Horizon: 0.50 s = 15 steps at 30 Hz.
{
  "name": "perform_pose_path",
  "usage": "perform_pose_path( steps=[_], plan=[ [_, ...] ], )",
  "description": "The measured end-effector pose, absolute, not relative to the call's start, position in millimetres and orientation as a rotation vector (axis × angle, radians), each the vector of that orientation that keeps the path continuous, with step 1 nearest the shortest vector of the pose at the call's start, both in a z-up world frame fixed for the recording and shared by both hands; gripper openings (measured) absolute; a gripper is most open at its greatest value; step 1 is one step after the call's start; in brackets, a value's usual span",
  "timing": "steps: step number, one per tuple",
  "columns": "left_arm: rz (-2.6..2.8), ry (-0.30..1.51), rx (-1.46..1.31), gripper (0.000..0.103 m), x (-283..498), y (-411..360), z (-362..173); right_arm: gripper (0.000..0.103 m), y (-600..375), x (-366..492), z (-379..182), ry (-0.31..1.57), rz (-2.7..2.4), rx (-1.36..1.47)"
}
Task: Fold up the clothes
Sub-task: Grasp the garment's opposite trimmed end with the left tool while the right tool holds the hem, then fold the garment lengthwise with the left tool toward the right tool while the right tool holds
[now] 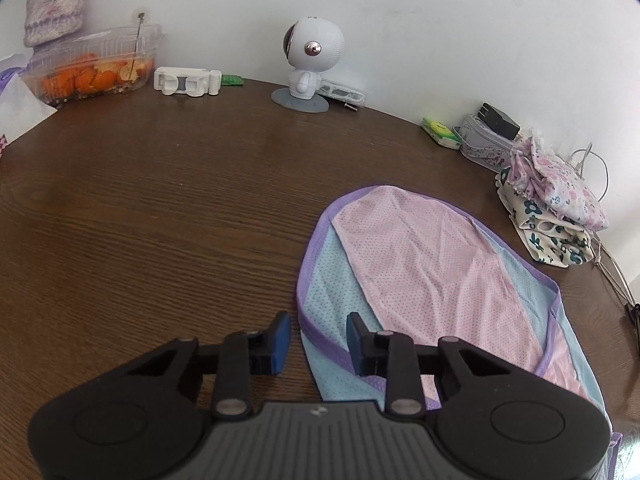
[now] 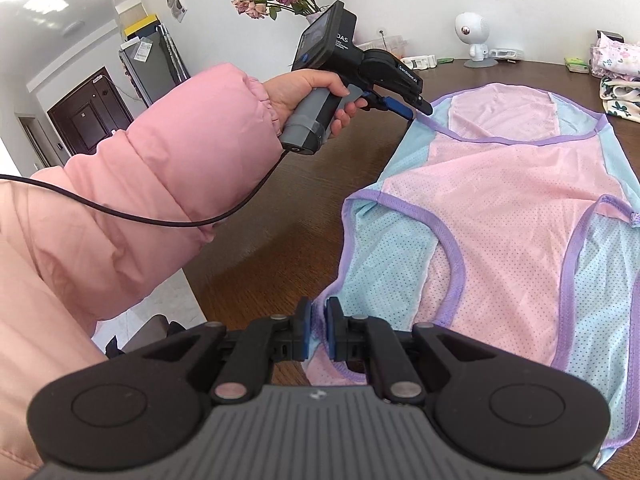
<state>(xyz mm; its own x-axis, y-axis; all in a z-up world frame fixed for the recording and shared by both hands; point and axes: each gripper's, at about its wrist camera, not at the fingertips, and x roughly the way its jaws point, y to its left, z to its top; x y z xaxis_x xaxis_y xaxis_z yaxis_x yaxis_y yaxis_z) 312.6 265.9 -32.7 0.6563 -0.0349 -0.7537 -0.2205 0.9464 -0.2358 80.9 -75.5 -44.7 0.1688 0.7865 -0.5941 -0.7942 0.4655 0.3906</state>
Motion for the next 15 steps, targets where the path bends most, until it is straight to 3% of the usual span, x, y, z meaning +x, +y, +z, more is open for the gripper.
perform_pose_path(
  steps=[2, 5, 15],
  plan=[
    [0.102, 0.858, -0.314, 0.027, 316.3, 267.1, -32.6, 0.008, -74.1, 81.9, -44.9, 0.841, 1.124, -0.011],
    [0.092, 0.873, -0.308, 0.003, 319.5, 265.8, -33.8, 0.008, -71.4, 82.6, -45.2, 0.844, 1.127, -0.011],
    [0.108, 0.863, -0.336, 0.001, 319.1, 267.8, -35.7, 0.008, -72.0, 80.0, -45.9, 0.850, 1.122, -0.013]
  ],
)
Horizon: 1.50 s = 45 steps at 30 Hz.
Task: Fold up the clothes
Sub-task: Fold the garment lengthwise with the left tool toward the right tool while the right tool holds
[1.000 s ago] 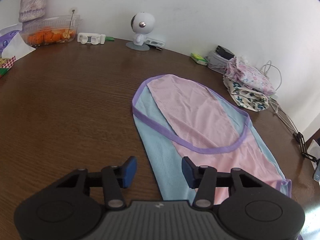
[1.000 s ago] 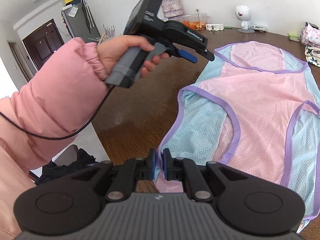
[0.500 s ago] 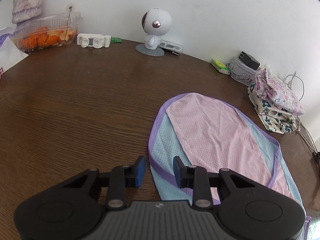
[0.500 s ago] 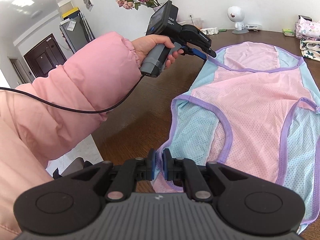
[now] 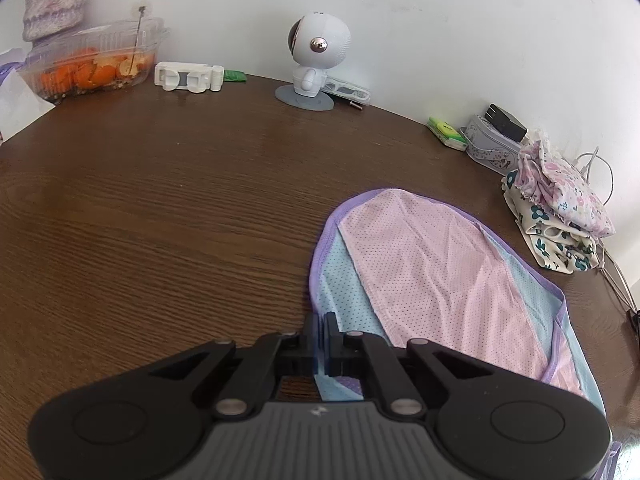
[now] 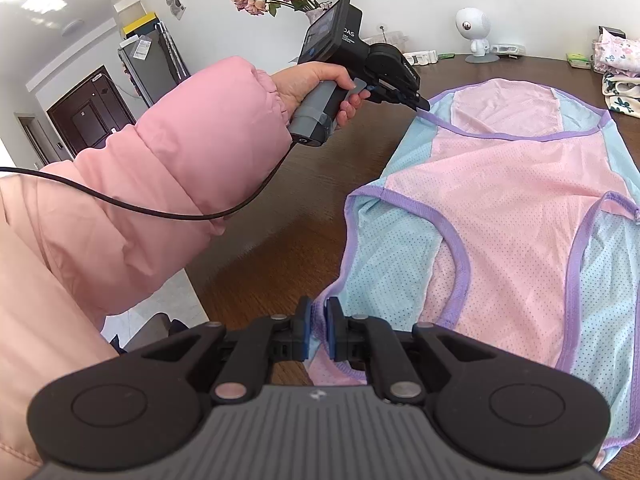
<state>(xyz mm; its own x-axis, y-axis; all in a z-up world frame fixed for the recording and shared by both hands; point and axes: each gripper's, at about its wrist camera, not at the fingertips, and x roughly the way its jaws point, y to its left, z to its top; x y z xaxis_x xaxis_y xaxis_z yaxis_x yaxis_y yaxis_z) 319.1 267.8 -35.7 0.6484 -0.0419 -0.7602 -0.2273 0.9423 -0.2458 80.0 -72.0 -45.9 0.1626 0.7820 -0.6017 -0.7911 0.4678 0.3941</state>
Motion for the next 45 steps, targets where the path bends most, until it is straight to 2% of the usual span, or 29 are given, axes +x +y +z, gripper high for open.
perform_pose_path(
  steps=[30, 35, 39, 45],
  plan=[
    [0.108, 0.853, -0.356, 0.001, 320.0, 268.0, -35.0, 0.008, -71.2, 77.9, -48.2, 0.863, 1.144, 0.012],
    [0.115, 0.829, -0.409, 0.001, 323.5, 268.6, -25.2, 0.008, -78.4, 80.8, -49.0, 0.854, 1.132, 0.084],
    [0.062, 0.789, -0.478, 0.000, 333.2, 253.9, -6.1, 0.007, -103.6, 79.9, -41.1, 0.775, 1.120, 0.205],
    [-0.087, 0.710, -0.511, 0.000, 364.3, 180.8, 31.9, 0.007, -163.4, 73.2, -37.6, 0.680, 1.018, 0.380]
  ],
)
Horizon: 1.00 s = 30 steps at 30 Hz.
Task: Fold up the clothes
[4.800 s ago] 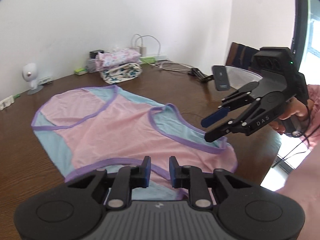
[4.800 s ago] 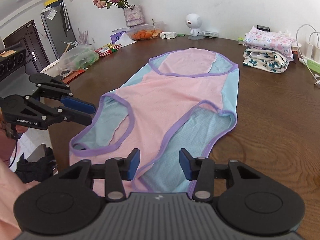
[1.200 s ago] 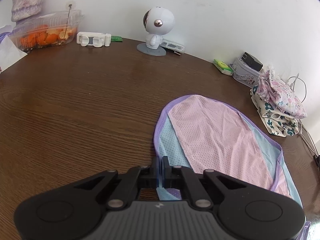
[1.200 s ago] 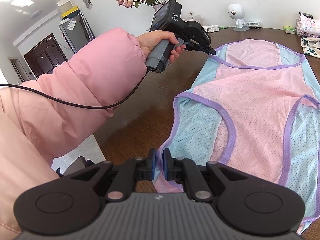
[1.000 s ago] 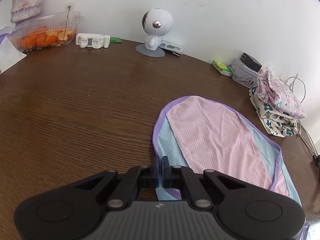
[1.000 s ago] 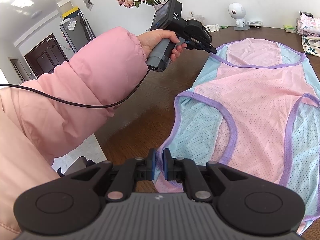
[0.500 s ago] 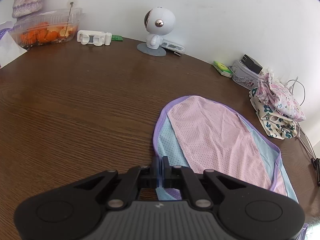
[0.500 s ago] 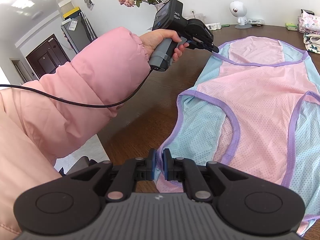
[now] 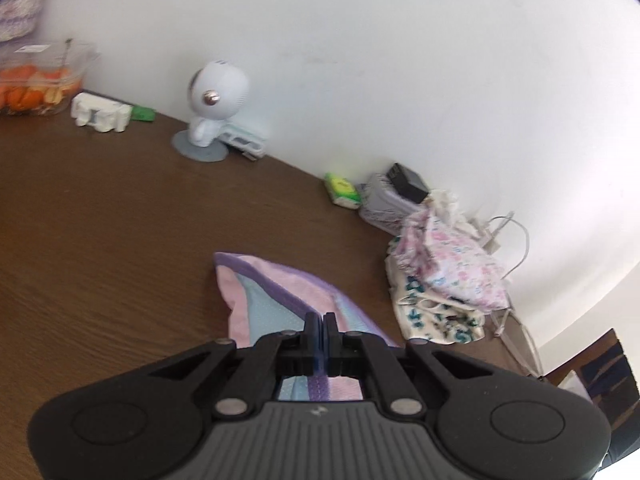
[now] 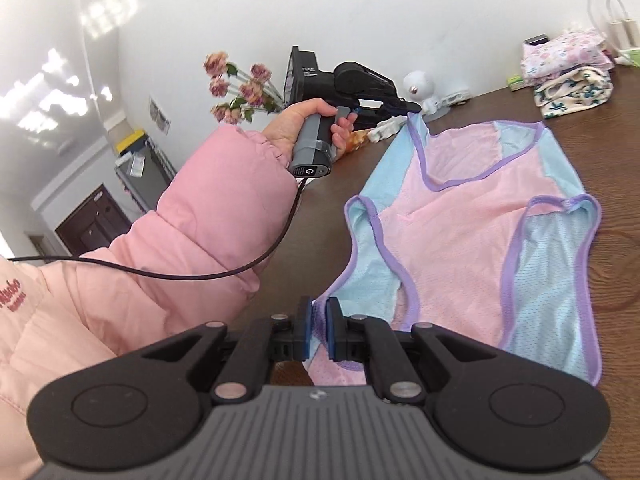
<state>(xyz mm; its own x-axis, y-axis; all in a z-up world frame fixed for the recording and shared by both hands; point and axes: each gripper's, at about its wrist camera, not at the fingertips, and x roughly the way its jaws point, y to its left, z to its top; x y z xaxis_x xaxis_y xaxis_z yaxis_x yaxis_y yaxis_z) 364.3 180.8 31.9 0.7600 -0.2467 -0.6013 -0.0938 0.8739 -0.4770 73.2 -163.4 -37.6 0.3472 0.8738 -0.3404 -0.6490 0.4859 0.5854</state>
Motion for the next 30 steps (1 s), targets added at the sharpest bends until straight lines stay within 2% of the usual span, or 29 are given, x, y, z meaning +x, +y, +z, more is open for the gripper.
perform_pose_path(
  steps=[5, 10, 18, 20, 22, 23, 25, 26, 27, 30],
  plan=[
    [-0.138, 0.720, -0.510, 0.001, 406.5, 106.1, 38.5, 0.007, -214.3, 67.4, -42.2, 0.629, 0.912, 0.494],
    [-0.077, 0.795, -0.448, 0.001, 434.9, 49.3, 4.2, 0.007, -247.2, 78.7, -70.8, 0.712, 0.805, 0.581],
    [-0.004, 0.813, -0.496, 0.001, 447.4, 52.5, -24.9, 0.007, -269.8, 90.0, -96.2, 0.754, 0.759, 0.644],
    [-0.011, 0.810, -0.523, 0.009, 445.9, 58.5, -24.5, 0.007, -273.6, 88.7, -99.4, 0.758, 0.758, 0.660],
    [-0.038, 0.796, -0.524, 0.026, 440.9, 64.3, -19.3, 0.008, -273.6, 90.2, -101.7, 0.760, 0.756, 0.666],
    [-0.048, 0.793, -0.492, 0.031, 438.1, 65.7, -15.4, 0.009, -273.5, 90.4, -102.5, 0.763, 0.755, 0.670],
    [-0.066, 0.788, -0.418, 0.049, 432.4, 68.0, -7.2, 0.010, -272.1, 92.6, -104.6, 0.770, 0.752, 0.671],
    [-0.070, 0.806, -0.383, 0.061, 430.8, 68.7, -5.9, 0.010, -271.7, 92.7, -105.0, 0.770, 0.754, 0.670],
    [-0.073, 0.826, -0.347, 0.068, 429.3, 69.4, -5.0, 0.010, -271.1, 92.8, -105.1, 0.769, 0.756, 0.667],
    [-0.083, 0.879, -0.300, 0.068, 426.2, 72.0, -7.9, 0.012, -268.9, 93.2, -102.8, 0.761, 0.762, 0.649]
  ],
)
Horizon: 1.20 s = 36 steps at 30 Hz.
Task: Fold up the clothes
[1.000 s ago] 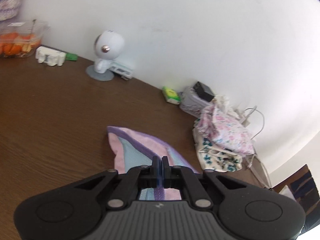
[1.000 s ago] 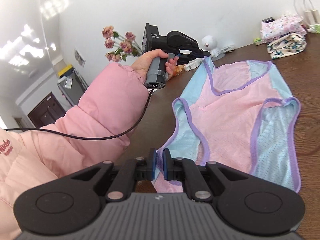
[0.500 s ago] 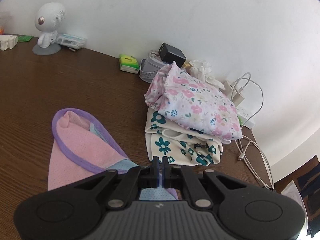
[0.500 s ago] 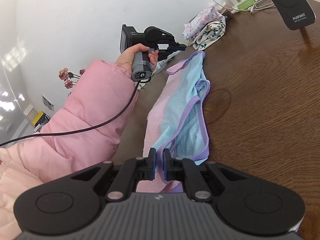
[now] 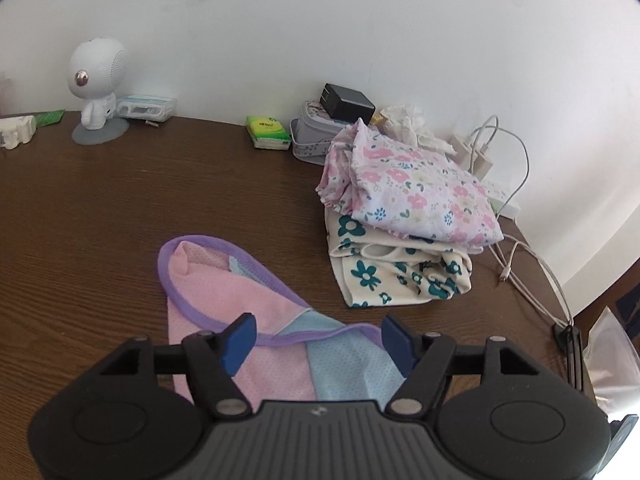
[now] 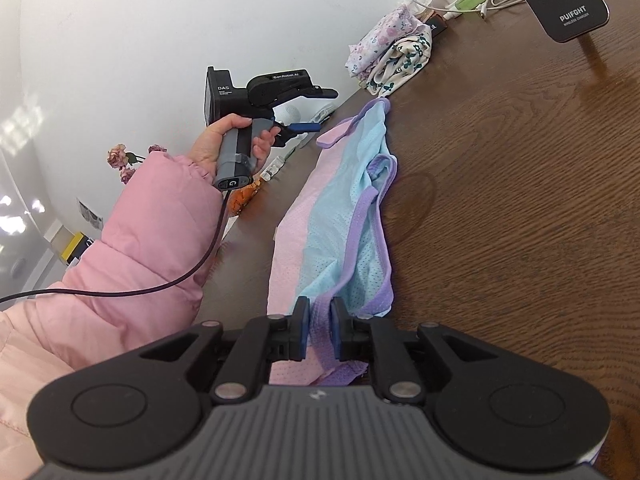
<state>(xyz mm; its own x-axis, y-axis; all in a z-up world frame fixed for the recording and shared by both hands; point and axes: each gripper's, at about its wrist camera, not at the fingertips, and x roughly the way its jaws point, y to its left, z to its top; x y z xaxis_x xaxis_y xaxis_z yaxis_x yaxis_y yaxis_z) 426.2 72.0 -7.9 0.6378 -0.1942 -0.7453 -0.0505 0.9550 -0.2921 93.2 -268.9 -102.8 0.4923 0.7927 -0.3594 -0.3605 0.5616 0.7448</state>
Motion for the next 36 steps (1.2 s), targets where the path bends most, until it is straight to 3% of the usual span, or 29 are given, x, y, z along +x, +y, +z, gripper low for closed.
perform_pose_path(
  steps=[2, 4, 9, 18, 19, 21, 24, 27, 36],
  plan=[
    [-0.080, 0.897, -0.289, 0.062, 425.7, 71.6, -13.8, 0.012, -267.2, 93.3, -100.6, 0.757, 0.769, 0.634],
    [-0.083, 0.888, -0.177, 0.045, 426.2, 61.2, -17.1, 0.012, -266.3, 93.8, -99.6, 0.757, 0.776, 0.623],
    [-0.170, 0.862, 0.181, 0.045, 425.3, 29.4, -26.1, 0.013, -267.1, 97.1, -100.0, 0.764, 0.781, 0.611],
    [-0.279, 0.820, 0.430, 0.044, 440.1, 14.8, -46.2, 0.013, -263.4, 104.1, -101.9, 0.783, 0.779, 0.584],
    [-0.297, 0.815, 0.433, 0.042, 441.4, 14.6, -46.7, 0.013, -263.1, 104.9, -102.0, 0.787, 0.776, 0.582],
    [-0.338, 0.826, 0.411, 0.023, 444.5, 17.2, -46.4, 0.013, -262.7, 106.3, -102.2, 0.794, 0.773, 0.580],
    [-0.357, 0.837, 0.388, 0.005, 447.2, 22.1, -46.8, 0.013, -262.2, 108.1, -102.4, 0.802, 0.772, 0.577],
    [-0.361, 0.844, 0.352, 0.001, 449.3, 29.7, -46.3, 0.012, -261.8, 108.8, -102.2, 0.805, 0.771, 0.577],
    [-0.318, 0.792, 0.357, 0.000, 427.3, 58.9, -3.9, 0.012, -267.0, 100.0, -94.1, 0.748, 0.774, 0.593]
  ],
)
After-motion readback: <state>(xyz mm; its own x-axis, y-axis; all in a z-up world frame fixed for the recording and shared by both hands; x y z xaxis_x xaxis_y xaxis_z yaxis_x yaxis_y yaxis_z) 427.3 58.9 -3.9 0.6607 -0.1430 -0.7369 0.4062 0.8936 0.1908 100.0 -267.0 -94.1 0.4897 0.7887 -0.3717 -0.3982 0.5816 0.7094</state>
